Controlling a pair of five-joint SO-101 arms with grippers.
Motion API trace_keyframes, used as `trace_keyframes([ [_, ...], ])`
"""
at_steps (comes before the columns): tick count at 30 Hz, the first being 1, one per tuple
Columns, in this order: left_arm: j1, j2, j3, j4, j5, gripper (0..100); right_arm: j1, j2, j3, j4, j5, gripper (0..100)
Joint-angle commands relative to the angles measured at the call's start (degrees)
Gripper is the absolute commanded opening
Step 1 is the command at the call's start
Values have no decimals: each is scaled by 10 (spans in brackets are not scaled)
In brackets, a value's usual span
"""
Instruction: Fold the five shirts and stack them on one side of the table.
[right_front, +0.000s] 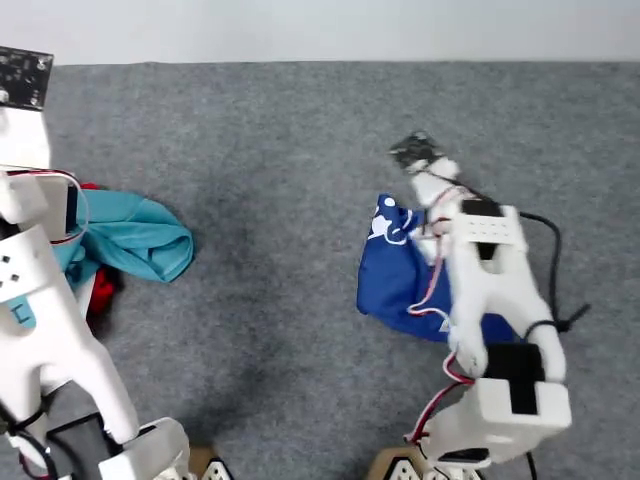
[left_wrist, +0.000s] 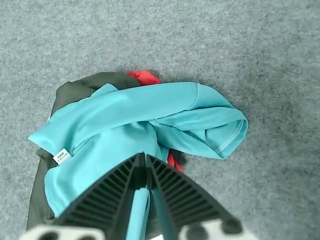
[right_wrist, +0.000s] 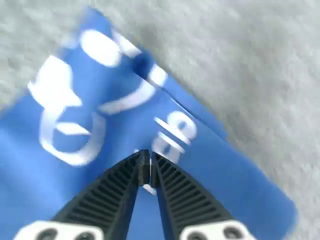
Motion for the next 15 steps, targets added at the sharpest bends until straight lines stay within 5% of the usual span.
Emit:
trace_keyframes([
  [1,-1,-18,0,-11,-6,5,-47,5,-33,-25,-19,14],
  [9,-2,-19,0,-10,-5,5,-78,148,-123,-81,-33,14],
  [15,-2,-19,0,-10,-5,5,-75,150,-261,91,-70,14],
])
